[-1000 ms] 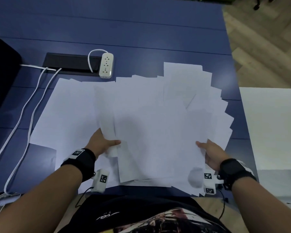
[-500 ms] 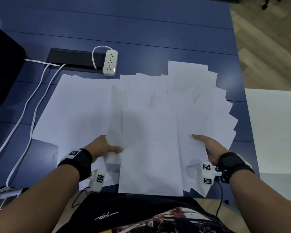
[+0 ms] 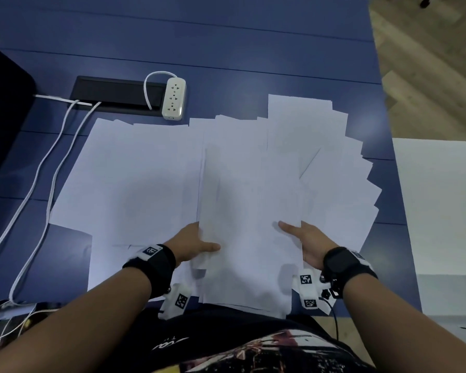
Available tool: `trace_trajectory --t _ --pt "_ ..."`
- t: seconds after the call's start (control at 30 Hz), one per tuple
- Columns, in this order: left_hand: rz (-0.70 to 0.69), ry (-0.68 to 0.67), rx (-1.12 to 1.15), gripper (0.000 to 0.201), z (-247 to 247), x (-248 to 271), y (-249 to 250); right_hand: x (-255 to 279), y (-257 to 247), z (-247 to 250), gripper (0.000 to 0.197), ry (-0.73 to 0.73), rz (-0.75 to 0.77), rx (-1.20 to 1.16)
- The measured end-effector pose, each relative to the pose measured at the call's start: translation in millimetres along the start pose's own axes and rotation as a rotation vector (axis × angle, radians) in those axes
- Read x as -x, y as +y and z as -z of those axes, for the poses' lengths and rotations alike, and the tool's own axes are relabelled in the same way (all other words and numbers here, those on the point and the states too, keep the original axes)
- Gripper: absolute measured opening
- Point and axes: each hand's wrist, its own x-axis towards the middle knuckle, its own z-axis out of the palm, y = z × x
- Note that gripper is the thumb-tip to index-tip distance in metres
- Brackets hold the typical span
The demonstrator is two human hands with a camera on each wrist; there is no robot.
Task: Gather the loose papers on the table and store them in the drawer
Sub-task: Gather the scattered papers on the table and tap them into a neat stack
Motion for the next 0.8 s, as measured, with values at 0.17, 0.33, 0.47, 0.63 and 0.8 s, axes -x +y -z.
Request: trace_trajectory --t 0.17,0.33,0.47,0.63,0.8 --pt "-0.004 0.034 -0.247 0.051 1 -4 4 -31 17 -20 0.055 0.103 0.084 0.208" --pt "-0.121 0.4 -0.215 0.086 28 1 7 -19 4 -27 0.04 0.122 0.252 0.293" --pt "-0.253 0.321 0.105 0.083 46 22 36 11 -21 -26 0.037 0.013 0.314 0.255" --pt "-0.315 0.02 0.297 0.055 55 53 68 42 -50 -29 0.041 -0.102 0.345 0.183" --pt "-0.477 0.226 0.358 0.037 47 80 89 74 -69 -52 0.035 0.012 0.557 0.234"
